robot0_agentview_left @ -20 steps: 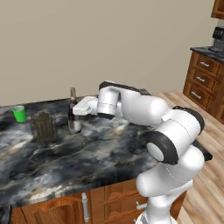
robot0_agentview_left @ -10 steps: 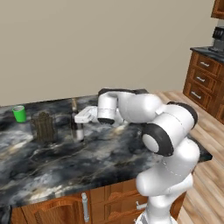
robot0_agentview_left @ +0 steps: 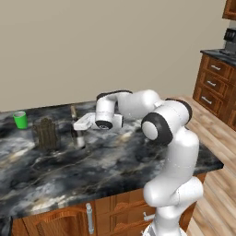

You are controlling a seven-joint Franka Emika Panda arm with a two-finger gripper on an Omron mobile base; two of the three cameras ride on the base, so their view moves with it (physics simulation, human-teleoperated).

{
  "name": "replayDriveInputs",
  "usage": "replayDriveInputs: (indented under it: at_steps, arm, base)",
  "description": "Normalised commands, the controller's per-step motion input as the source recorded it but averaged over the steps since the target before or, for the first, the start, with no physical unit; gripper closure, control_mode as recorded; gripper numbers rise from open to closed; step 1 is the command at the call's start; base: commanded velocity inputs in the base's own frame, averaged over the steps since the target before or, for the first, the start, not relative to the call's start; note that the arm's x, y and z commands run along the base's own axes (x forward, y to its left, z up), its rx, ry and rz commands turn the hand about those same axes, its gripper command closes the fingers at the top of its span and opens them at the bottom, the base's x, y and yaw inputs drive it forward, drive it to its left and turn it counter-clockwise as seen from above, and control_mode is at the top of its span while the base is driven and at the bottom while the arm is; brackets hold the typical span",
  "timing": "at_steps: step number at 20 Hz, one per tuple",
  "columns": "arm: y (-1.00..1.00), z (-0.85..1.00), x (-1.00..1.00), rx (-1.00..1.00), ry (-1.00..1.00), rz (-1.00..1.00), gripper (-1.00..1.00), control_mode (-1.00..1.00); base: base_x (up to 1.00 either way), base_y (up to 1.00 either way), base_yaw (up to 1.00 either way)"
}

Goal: Open the cabinet directly in front. Then move the wine and the mug to the dining counter with the jar on it.

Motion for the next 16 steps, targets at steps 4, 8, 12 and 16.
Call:
replayDriveInputs:
  at_steps: [4, 8, 12, 16]
  arm:
    - [0.20, -0.29, 0.42, -0.05, 0.00, -0.01, 1.00, -1.00]
    - [0.18, -0.30, 0.62, -0.05, -0.01, -0.03, 1.00, -1.00]
    - [0.03, -0.61, 0.24, -0.07, -0.07, 0.02, 1.00, -1.00]
    - [0.00, -0.36, -0.25, -0.07, -0.30, 0.13, 1.00, -1.00]
  base:
    - [0.00, 0.00, 0.00]
    - [0.00, 0.00, 0.00]
    - [0.00, 0.00, 0.00]
    - [0.00, 0.00, 0.00]
